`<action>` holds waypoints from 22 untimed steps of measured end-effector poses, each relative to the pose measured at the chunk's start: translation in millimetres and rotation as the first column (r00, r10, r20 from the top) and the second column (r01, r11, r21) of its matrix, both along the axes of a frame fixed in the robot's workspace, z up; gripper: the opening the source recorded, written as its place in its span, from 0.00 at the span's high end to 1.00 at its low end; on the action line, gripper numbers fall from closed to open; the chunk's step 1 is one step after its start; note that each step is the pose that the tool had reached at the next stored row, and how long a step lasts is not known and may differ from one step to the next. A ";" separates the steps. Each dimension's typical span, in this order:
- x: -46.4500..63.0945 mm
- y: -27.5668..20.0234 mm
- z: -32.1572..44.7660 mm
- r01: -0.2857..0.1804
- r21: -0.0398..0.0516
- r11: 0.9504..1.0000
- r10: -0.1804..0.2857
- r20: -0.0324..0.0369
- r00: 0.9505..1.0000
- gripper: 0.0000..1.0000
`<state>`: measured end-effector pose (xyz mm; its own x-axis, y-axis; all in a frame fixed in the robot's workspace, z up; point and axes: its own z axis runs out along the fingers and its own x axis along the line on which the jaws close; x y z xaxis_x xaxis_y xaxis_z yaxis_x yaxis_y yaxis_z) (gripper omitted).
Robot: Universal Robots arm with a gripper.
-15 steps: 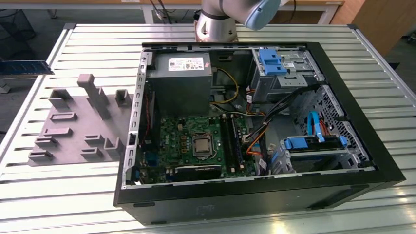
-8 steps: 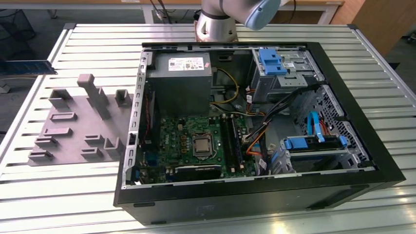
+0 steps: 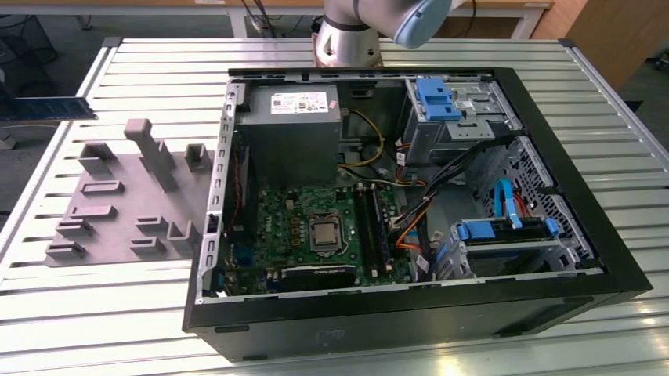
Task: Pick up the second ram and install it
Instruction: 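Pick up the second ram and move it above second insertion slot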
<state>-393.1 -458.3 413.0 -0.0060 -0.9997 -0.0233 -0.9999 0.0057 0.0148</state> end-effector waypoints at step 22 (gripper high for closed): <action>8.1 0.0 -0.1 0.000 0.000 1.000 0.000 0.000 1.000 0.86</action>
<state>-385.0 -458.3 412.9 -0.0060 -0.9997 -0.0234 -0.9999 0.0057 0.0148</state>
